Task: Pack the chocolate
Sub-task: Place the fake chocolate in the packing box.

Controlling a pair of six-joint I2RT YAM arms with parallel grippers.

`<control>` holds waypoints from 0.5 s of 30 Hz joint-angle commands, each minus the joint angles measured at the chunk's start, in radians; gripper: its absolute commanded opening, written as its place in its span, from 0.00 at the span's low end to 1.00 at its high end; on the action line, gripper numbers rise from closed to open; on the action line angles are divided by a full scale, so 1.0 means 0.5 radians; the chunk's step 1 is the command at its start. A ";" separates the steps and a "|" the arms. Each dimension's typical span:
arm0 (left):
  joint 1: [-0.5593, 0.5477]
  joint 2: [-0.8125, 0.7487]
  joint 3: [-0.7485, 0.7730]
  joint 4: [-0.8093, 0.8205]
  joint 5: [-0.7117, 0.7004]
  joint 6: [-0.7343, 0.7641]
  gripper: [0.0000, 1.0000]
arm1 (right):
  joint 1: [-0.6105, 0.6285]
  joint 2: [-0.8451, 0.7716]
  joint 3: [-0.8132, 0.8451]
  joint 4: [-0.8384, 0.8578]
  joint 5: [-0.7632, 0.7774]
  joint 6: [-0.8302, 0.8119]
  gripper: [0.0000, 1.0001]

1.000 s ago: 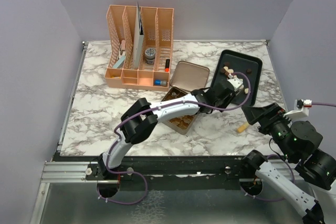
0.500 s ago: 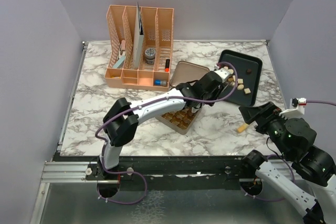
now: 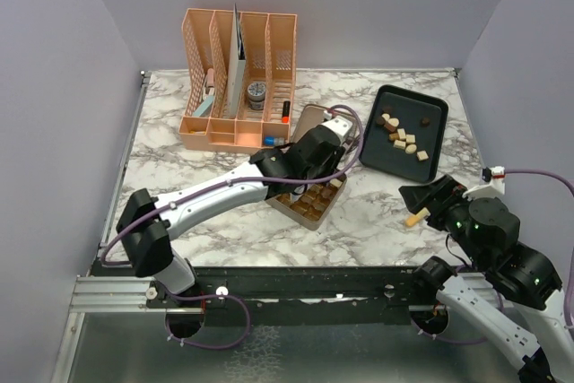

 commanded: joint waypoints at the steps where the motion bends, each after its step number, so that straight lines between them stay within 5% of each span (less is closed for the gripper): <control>1: 0.013 -0.260 -0.158 -0.055 -0.113 -0.097 0.36 | -0.006 0.005 -0.036 0.044 -0.027 0.026 0.89; 15: 0.015 -0.599 -0.462 -0.209 -0.151 -0.202 0.36 | -0.007 0.017 -0.041 0.054 -0.036 0.030 0.89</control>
